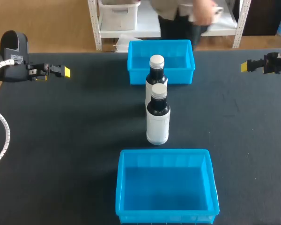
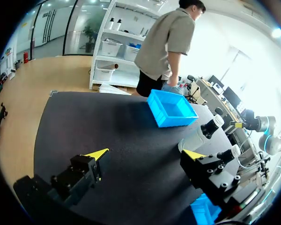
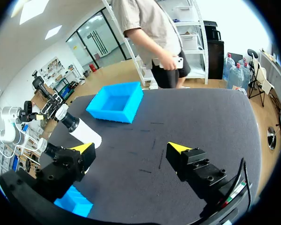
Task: Pick up the bottle, and place it in the far bin if it is heavy, or in the near bin if it is light.
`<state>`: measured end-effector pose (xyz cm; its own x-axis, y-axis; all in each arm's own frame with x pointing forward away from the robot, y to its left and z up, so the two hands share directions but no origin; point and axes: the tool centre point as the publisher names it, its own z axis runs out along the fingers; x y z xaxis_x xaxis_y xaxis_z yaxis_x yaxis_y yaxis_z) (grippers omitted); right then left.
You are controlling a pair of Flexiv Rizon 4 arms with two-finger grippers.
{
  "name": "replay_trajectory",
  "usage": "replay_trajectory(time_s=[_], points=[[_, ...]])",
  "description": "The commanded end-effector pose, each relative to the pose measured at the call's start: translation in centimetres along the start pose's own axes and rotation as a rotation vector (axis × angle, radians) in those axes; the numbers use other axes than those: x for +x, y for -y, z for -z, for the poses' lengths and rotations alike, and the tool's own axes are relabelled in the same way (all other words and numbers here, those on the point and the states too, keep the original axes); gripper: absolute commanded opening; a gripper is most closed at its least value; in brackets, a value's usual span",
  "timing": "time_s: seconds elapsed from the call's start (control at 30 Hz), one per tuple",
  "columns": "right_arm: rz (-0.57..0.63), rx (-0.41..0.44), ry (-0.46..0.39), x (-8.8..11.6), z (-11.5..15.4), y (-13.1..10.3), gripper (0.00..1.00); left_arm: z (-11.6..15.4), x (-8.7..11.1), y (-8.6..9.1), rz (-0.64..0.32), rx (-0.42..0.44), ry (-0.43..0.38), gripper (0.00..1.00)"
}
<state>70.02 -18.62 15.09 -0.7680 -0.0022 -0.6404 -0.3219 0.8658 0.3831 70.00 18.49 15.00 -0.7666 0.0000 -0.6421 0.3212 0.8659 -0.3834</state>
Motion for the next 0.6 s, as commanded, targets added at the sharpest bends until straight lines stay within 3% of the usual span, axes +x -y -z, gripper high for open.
replay_trajectory(time_s=[0.03,0.3,0.6], points=[[-0.001,0.002,0.002,0.0,0.0,-0.1,1.00,0.0,0.0,0.0,0.000,0.000,0.000,1.00],[0.025,-0.014,-0.005,-0.1,0.0,0.7,1.00,0.0,0.0,0.0,0.000,0.000,0.000,1.00],[0.169,-0.163,-0.048,-0.6,0.4,1.6,1.00,0.0,0.0,0.0,0.000,0.000,0.000,1.00]])
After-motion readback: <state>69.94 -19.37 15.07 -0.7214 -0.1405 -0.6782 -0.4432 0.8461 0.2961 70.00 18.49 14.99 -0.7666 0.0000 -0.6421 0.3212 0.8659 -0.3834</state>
